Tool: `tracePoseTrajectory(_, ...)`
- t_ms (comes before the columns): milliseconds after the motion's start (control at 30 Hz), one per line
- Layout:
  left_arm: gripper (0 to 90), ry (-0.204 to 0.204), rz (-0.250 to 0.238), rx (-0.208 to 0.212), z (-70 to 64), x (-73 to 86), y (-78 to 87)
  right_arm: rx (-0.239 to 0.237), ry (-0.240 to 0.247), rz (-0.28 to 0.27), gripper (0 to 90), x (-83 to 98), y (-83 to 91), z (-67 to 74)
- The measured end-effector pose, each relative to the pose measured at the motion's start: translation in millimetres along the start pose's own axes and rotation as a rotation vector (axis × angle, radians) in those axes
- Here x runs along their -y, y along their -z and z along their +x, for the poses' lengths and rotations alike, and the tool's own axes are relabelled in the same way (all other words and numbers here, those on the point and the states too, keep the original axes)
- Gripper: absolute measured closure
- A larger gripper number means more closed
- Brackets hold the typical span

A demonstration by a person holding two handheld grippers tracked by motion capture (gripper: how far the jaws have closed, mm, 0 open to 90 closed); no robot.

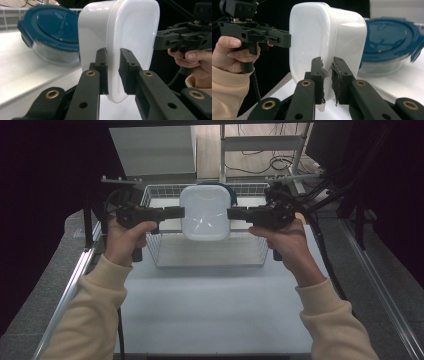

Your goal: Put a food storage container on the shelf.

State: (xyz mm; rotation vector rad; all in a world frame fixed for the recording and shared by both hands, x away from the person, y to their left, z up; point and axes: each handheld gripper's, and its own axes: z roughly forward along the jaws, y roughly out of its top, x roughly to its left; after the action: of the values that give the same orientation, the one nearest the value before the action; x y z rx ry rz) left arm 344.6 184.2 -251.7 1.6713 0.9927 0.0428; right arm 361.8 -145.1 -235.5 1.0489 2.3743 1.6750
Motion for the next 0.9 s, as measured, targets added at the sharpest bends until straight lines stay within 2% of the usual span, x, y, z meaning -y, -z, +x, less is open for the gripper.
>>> tracePoseTrajectory(367,78.6,0.028,-0.010,0.000,14.0,-30.1,-3.2,-0.007,-0.019,0.001,79.2,-32.8,-9.5,-13.8)
tracePoseTrajectory(433,78.6,0.022,-0.003,0.001,17.4,-35.3,-5.5,-0.001,-0.023,0.000,79.2,-38.0,-10.8,-15.9)
tracePoseTrajectory(800,78.4,0.077,0.016,0.010,36.5,-56.3,-18.2,0.000,-0.063,0.012,79.2,-59.1,-20.7,-33.3)
tracePoseTrajectory(900,78.3,0.106,0.035,0.003,46.1,-62.3,-26.5,-0.006,-0.090,0.022,79.1,-63.7,-28.3,-46.1)
